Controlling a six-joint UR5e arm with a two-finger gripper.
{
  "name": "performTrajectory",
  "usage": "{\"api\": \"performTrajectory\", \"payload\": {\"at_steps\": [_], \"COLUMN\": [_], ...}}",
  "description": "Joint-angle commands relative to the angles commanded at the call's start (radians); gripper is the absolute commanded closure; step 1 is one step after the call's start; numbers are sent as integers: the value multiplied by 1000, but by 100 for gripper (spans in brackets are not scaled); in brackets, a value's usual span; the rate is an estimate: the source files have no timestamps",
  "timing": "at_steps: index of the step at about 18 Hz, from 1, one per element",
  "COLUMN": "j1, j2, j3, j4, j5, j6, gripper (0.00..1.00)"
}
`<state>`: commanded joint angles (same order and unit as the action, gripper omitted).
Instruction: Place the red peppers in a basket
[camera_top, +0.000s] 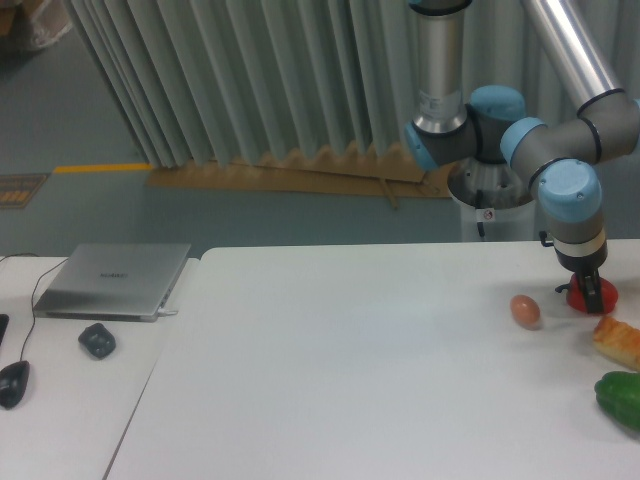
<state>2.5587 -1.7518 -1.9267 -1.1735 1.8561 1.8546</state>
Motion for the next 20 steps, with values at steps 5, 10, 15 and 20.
{"api": "performTrajectory", "payload": {"at_steps": [5,10,15,20], "j1": [3,8,9,53], "j2": [-9,-8,-2,17], "j3": [3,30,70,260], "j4": [2,-12,-76,-288], "j5": [12,15,14,-55], "j6": [-6,-20,-22,-69], "gripper": [29,48,48,49]}}
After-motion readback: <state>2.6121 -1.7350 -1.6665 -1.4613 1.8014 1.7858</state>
